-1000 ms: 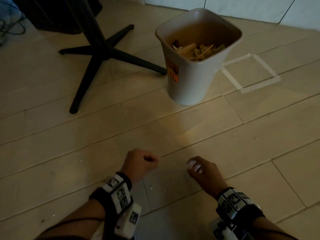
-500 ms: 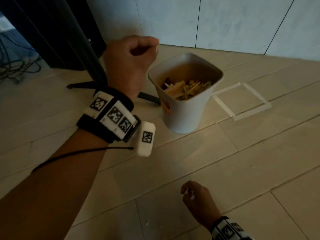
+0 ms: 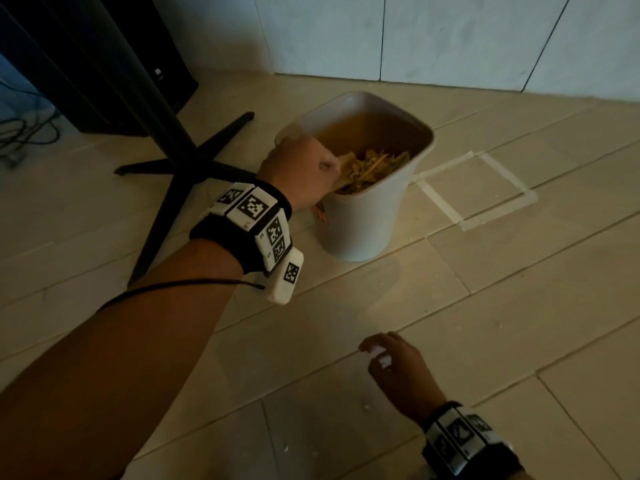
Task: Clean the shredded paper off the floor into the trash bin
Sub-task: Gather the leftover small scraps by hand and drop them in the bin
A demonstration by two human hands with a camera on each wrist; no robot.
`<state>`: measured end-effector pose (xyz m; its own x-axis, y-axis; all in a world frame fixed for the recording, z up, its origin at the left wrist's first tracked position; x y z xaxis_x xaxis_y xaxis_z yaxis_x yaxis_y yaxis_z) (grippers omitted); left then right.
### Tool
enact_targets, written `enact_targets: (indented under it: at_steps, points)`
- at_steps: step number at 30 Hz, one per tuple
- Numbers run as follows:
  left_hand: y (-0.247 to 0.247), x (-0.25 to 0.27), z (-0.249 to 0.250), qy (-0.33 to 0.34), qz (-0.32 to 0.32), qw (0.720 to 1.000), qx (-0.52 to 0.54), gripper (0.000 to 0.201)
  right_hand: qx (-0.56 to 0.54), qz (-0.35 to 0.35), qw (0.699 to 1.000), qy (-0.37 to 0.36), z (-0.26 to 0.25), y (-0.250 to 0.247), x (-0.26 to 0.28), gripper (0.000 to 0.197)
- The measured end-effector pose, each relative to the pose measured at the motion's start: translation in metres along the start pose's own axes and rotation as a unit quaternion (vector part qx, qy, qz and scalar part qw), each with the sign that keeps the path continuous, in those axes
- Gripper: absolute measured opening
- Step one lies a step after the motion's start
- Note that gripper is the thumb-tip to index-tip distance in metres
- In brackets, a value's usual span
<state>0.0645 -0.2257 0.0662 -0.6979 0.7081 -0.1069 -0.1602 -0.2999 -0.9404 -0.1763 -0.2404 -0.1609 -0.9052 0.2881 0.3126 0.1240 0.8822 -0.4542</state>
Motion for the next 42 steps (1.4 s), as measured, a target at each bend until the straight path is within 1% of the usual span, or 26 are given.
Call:
enact_targets:
  at_steps: [2, 5, 7, 8, 10, 12, 13, 14, 16, 17, 18, 20, 21, 22, 23, 25, 26, 29, 32, 34, 36, 38, 39, 40, 42]
  points:
    - [-0.003, 0.008, -0.007, -0.006, 0.023, 0.999, 0.049, 0.019, -0.001, 0.018, 1.0, -0.017, -0.005, -0.01, -0.005, 0.035]
    - [-0.009, 0.026, -0.023, -0.01, 0.089, 0.992, 0.087, 0.024, -0.001, 0.054, 0.997, -0.053, -0.022, -0.027, -0.016, 0.024]
    - [-0.009, 0.04, -0.039, -0.026, 0.123, 0.986, 0.112, 0.024, -0.008, 0.083, 0.994, -0.075, -0.036, -0.04, -0.022, 0.018]
    - [-0.006, 0.048, -0.049, -0.048, 0.13, 0.981, 0.137, 0.024, -0.011, 0.096, 0.992, -0.083, -0.044, -0.046, -0.025, 0.016]
    - [0.005, 0.068, -0.07, -0.107, 0.12, 0.967, 0.197, 0.02, -0.019, 0.113, 0.989, -0.093, -0.058, -0.056, -0.027, 0.015]
    - [0.022, 0.095, -0.088, -0.137, 0.101, 0.96, 0.222, 0.015, -0.015, 0.11, 0.989, -0.094, -0.067, -0.057, -0.028, 0.015]
    - [0.034, 0.111, -0.094, -0.14, 0.078, 0.962, 0.223, 0.013, -0.003, 0.1, 0.991, -0.093, -0.069, -0.054, -0.028, 0.015]
    - [0.05, 0.129, -0.101, -0.143, 0.04, 0.964, 0.222, 0.013, 0.013, 0.085, 0.992, -0.091, -0.068, -0.048, -0.027, 0.014]
    - [0.092, 0.171, -0.113, -0.15, -0.06, 0.963, 0.216, 0.011, 0.068, 0.038, 0.994, -0.082, -0.061, -0.029, -0.022, 0.014]
    - [0.112, 0.194, -0.117, -0.147, -0.107, 0.961, 0.206, 0.012, 0.105, 0.014, 0.991, -0.078, -0.054, -0.017, -0.019, 0.015]
    - [0.13, 0.216, -0.119, -0.139, -0.149, 0.96, 0.191, 0.018, 0.142, -0.01, 0.987, -0.071, -0.045, -0.005, -0.015, 0.016]
    - [0.16, 0.258, -0.121, -0.121, -0.233, 0.952, 0.158, 0.035, 0.199, -0.056, 0.978, -0.038, -0.022, 0.017, -0.005, 0.018]
    - [0.171, 0.276, -0.121, -0.114, -0.274, 0.945, 0.139, 0.037, 0.218, -0.077, 0.973, -0.015, -0.01, 0.027, 0.0, 0.018]
    - [0.18, 0.292, -0.122, -0.107, -0.304, 0.939, 0.119, 0.034, 0.231, -0.095, 0.968, 0.005, 0.002, 0.035, 0.005, 0.018]
    - [0.186, 0.304, -0.122, -0.097, -0.319, 0.937, 0.108, 0.034, 0.238, -0.109, 0.965, 0.023, 0.011, 0.041, 0.009, 0.018]
    - [0.193, 0.322, -0.12, -0.072, -0.328, 0.937, 0.099, 0.047, 0.246, -0.124, 0.96, 0.046, 0.023, 0.048, 0.015, 0.019]
    - [0.196, 0.328, -0.118, -0.062, -0.332, 0.937, 0.089, 0.048, 0.249, -0.123, 0.959, 0.05, 0.027, 0.05, 0.017, 0.019]
    - [0.198, 0.336, -0.117, -0.054, -0.312, 0.947, 0.058, 0.031, 0.256, -0.108, 0.959, 0.047, 0.031, 0.053, 0.022, 0.018]
    - [0.202, 0.341, -0.11, -0.022, -0.305, 0.951, 0.049, 0.027, 0.265, -0.109, 0.957, 0.04, 0.031, 0.057, 0.024, 0.016]
    - [0.203, 0.341, -0.11, -0.03, -0.305, 0.95, 0.066, 0.025, 0.275, -0.13, 0.952, 0.023, 0.03, 0.065, 0.028, 0.024]
    - [0.2, 0.334, -0.115, -0.069, -0.263, 0.957, 0.096, 0.025, 0.275, -0.167, 0.947, -0.014, 0.023, 0.081, 0.036, 0.027]
    - [0.198, 0.322, -0.115, -0.078, -0.214, 0.969, 0.097, 0.032, 0.232, -0.207, 0.949, -0.057, 0.012, 0.099, 0.043, 0.029]
    - [0.2, 0.318, -0.113, -0.074, -0.207, 0.972, 0.087, 0.036, 0.2, -0.215, 0.953, -0.068, 0.007, 0.105, 0.044, 0.028]
    - [0.203, 0.315, -0.11, -0.071, -0.213, 0.972, 0.072, 0.04, 0.171, -0.21, 0.96, -0.069, 0.002, 0.107, 0.044, 0.028]
    - [0.21, 0.317, -0.103, -0.068, -0.241, 0.967, 0.045, 0.046, 0.13, -0.16, 0.977, -0.06, -0.004, 0.099, 0.038, 0.026]
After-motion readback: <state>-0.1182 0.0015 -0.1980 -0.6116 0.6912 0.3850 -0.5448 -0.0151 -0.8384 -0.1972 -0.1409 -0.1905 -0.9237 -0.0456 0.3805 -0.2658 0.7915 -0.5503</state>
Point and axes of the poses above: each hand's wrist, its own x-axis away from the middle knuckle, its own y-axis out of the palm, z = x × y, the point moved 7 cm from there along -x, towards the middle knuckle, and after that the axes turned 5 degrees about -x, right-handed, at the moved point
